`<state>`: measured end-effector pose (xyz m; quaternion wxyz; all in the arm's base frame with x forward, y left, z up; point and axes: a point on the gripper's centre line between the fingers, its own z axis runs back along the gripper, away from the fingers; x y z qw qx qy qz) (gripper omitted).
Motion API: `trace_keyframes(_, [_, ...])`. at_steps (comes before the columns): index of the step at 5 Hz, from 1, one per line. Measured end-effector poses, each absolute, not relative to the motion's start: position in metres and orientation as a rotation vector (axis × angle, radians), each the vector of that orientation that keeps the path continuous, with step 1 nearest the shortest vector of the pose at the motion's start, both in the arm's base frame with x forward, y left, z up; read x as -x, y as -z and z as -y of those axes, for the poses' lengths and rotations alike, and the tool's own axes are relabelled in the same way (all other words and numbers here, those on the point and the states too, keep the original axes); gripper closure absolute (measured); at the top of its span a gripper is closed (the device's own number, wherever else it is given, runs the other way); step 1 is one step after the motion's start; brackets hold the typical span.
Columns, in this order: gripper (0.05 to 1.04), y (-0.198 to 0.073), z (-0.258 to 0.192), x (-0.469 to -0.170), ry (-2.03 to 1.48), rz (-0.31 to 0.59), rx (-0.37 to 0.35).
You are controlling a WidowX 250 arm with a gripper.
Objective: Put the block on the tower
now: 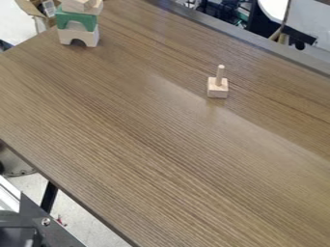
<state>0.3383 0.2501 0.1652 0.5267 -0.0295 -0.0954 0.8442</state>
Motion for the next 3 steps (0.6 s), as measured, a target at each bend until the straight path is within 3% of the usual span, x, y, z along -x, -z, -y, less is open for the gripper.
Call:
trace_keyframes(1, [0.085, -0.18, -0.24, -0.332, -2.007, 0.234, 0.119])
trace_keyframes(2, [0.085, -0.192, -0.223, -0.326, -1.923, 0.194, 0.099])
trace_keyframes(3, [0.085, -0.179, -0.177, -0.328, -1.773, 0.159, 0.013])
